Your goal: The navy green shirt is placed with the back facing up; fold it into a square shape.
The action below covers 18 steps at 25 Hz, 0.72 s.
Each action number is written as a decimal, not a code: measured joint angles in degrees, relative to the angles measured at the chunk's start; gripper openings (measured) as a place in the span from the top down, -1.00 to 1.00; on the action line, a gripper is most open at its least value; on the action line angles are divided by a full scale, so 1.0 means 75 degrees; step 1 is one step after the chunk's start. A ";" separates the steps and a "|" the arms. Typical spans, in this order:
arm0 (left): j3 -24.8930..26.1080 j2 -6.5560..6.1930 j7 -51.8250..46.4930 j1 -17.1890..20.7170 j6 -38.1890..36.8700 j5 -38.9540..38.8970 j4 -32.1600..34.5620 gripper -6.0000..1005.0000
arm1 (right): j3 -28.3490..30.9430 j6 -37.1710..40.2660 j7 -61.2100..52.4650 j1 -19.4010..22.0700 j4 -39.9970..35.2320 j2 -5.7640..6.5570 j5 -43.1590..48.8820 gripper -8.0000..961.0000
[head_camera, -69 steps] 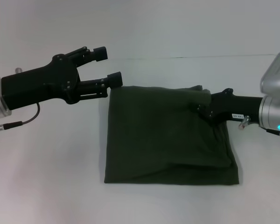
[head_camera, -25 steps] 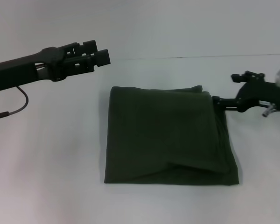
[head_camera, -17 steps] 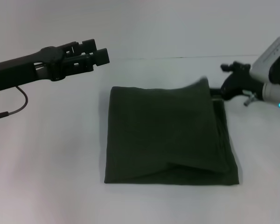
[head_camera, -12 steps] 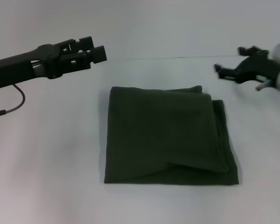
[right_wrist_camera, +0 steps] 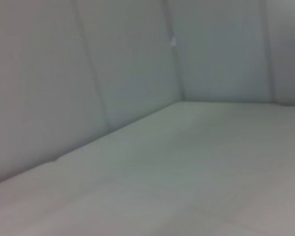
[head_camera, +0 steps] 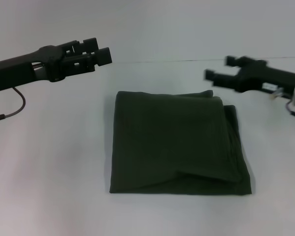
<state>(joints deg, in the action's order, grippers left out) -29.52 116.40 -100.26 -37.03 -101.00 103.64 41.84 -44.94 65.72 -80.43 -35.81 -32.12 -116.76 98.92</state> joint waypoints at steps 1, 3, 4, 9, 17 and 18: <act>0.0007 -0.0021 -0.0001 -0.0008 -0.0001 0.0001 0.0000 -0.89 | -0.0239 0.0011 -0.0001 -0.0039 0.0008 -0.0011 0.0039 -0.93; 0.0014 -0.0038 -0.0001 -0.0013 -0.0002 0.0005 0.0000 -0.89 | -0.0642 0.0011 -0.0043 -0.0112 0.0019 -0.0035 0.0236 -0.93; 0.0019 -0.0046 -0.0002 -0.0015 -0.0002 0.0010 0.0000 -0.89 | -0.0799 0.0009 -0.0075 -0.0157 0.0019 -0.0056 0.0415 -0.93; 0.0030 -0.0052 -0.0003 -0.0019 0.0023 0.0021 0.0000 -0.89 | -0.0990 -0.0238 -0.0124 -0.0229 0.0121 -0.0163 0.1236 -0.93; 0.0034 -0.0052 -0.0016 -0.0031 0.0049 0.0022 -0.0031 -0.89 | -0.0994 -0.1173 -0.0477 -0.0356 0.0480 -0.0175 0.2686 -0.93; 0.0035 -0.0052 -0.0029 -0.0040 0.0050 0.0022 -0.0034 -0.89 | -0.0995 -0.1223 -0.0542 -0.0342 0.0483 -0.0162 0.2732 -0.93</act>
<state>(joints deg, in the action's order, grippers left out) -29.26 116.01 -100.47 -37.33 -100.63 103.80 41.59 -52.40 56.55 -84.50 -38.38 -28.50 -117.98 119.41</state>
